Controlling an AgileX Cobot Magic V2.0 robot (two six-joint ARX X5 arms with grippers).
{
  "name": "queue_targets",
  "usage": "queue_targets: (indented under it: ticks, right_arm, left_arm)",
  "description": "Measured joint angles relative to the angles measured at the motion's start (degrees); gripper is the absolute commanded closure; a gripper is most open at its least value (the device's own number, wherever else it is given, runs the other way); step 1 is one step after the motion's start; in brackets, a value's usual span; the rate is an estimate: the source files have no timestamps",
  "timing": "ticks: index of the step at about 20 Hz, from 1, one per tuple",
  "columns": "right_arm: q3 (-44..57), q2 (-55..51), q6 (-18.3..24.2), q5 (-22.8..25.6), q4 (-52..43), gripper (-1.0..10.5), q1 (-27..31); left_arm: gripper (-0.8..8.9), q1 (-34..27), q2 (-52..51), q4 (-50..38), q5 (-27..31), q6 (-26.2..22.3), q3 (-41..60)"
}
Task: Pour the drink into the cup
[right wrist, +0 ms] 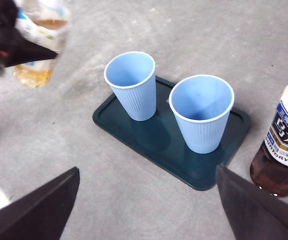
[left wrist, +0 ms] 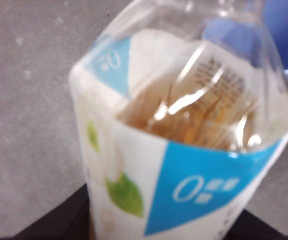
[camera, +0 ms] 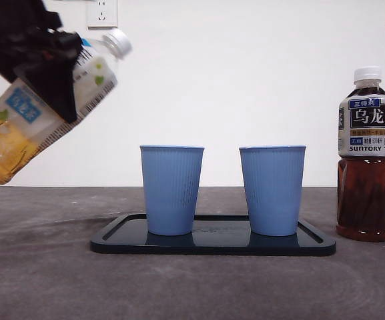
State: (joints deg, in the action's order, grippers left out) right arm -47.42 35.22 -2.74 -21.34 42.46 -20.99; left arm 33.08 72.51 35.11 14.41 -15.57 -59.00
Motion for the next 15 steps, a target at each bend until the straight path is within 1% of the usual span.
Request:
queue_targets:
  ticks: [2,6,12,15]
  right_arm:
    - [0.0,0.0,0.0,-0.07,-1.05,5.1,0.0]
    - [0.0,0.0,0.02,-1.18,-2.84,5.1,0.0]
    - [0.0,0.0,0.02,-1.25,-4.24,5.1,0.0]
    - [0.0,0.0,0.02,-1.44,-5.77,5.1,0.0]
  left_arm:
    - [7.0,2.03,3.76,1.44,4.55,-3.06,-2.38]
    - [7.0,6.03,11.1,2.71,16.98,-8.66,-6.67]
    - [7.0,9.03,16.46,1.9,29.64,-15.1,-10.16]
    - [7.0,10.12,17.7,2.03,32.74,-18.47,-10.16]
